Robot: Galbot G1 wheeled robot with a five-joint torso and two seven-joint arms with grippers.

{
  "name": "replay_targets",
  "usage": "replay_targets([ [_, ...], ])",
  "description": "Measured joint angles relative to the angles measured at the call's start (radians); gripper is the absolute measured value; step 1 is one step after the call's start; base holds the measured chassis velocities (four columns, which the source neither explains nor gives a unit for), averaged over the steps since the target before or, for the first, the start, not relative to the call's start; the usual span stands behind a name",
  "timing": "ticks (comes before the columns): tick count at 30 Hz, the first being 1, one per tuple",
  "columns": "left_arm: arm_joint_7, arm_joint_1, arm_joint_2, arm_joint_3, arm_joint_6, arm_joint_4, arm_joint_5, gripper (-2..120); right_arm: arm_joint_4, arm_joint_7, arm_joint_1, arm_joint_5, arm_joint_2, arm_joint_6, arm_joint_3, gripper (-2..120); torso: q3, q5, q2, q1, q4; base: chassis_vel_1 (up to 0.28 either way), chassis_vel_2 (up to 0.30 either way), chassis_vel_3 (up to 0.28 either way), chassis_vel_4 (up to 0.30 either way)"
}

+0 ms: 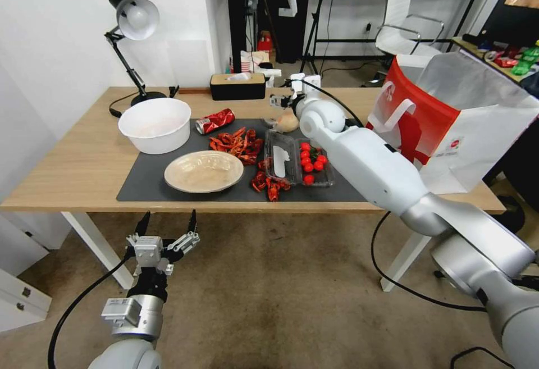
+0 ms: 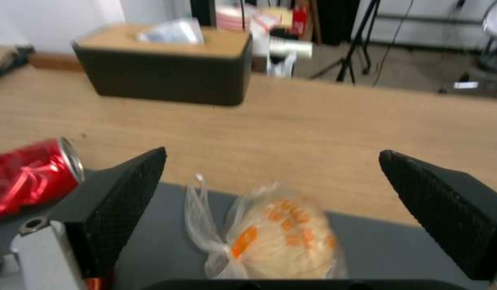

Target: Pick up the trash from the table and place it into the takeout bag.

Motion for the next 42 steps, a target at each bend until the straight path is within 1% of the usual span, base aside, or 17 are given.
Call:
replay_targets([
  [2, 0.0, 0.005, 0.002, -0.001, -0.001, -0.006, 0.0, 100, -0.075, -0.025, 0.014, -0.004, 0.04, -0.001, 0.003, 100, 0.0, -0.0001, 0.0, 0.0, 0.0001, 0.0, 0.0, 0.0, 0.0],
  [3, 0.0, 0.005, 0.002, -0.001, -0.001, -0.006, 0.0, 100, -0.075, -0.025, 0.014, -0.004, 0.04, -0.001, 0.003, 100, 0.0, -0.0001, 0.0, 0.0, 0.0001, 0.0, 0.0, 0.0, 0.0],
  [5, 0.0, 0.007, 0.004, -0.004, -0.002, -0.008, -0.004, 100, -0.127, -0.056, 0.021, -0.024, 0.069, -0.001, 0.009, 100, 0.0, 0.0, 0.0, 0.0, 0.0002, 0.0, 0.0, 0.0, 0.0],
  [6, 0.0, 0.007, 0.004, -0.004, -0.002, -0.008, -0.004, 100, -0.127, -0.056, 0.021, -0.024, 0.069, -0.001, 0.009, 100, 0.0, 0.0, 0.0, 0.0, 0.0002, 0.0, 0.0, 0.0, 0.0],
  [8, 0.0, 0.006, 0.007, -0.009, -0.003, -0.008, -0.013, 100, -0.185, -0.099, 0.025, -0.058, 0.093, 0.006, 0.016, 100, 0.0, -0.0001, 0.0, 0.0, 0.0001, 0.0, 0.0, 0.0, 0.0],
  [10, 0.0, 0.006, 0.008, -0.011, -0.004, -0.007, -0.016, 100, -0.204, -0.112, 0.025, -0.074, 0.099, 0.013, 0.02, 100, 0.0, 0.0, 0.0, 0.0, 0.0001, 0.0, 0.0, 0.0, 0.0],
  [12, 0.001, 0.003, 0.011, -0.014, -0.005, -0.003, -0.022, 100, -0.245, -0.142, 0.026, -0.124, 0.108, 0.031, 0.031, 100, 0.0, 0.0, 0.0, 0.0, -0.0002, 0.0, 0.0, 0.0, 0.0],
  [20, 0.001, -0.009, 0.014, -0.012, -0.005, 0.006, -0.026, 100, -0.313, -0.173, 0.028, -0.198, 0.124, 0.062, 0.046, 100, 0.0, 0.0001, 0.0, 0.0, -0.0001, 0.0, 0.0, 0.0, 0.0],
  [22, 0.002, -0.012, 0.015, -0.012, -0.005, 0.009, -0.027, 100, -0.353, -0.192, 0.033, -0.226, 0.138, 0.074, 0.059, 100, 0.0, 0.0, 0.0, 0.0, -0.0001, 0.0, 0.0, 0.0, 0.0],
  [37, 0.002, -0.004, 0.015, -0.016, -0.011, 0.009, -0.03, 100, -0.379, -0.201, 0.028, -0.258, 0.152, 0.081, 0.063, 100, 0.0, 0.0, 0.0, 0.0, 0.0, 0.0, 0.0, 0.0, 0.0],
  [42, 0.001, 0.002, 0.012, -0.019, -0.013, 0.004, -0.031, 100, -0.373, -0.17, 0.013, -0.262, 0.158, 0.078, 0.068, 100, 0.0, 0.0, 0.0, 0.0, 0.0, 0.0, 0.0, 0.0, 0.0],
])
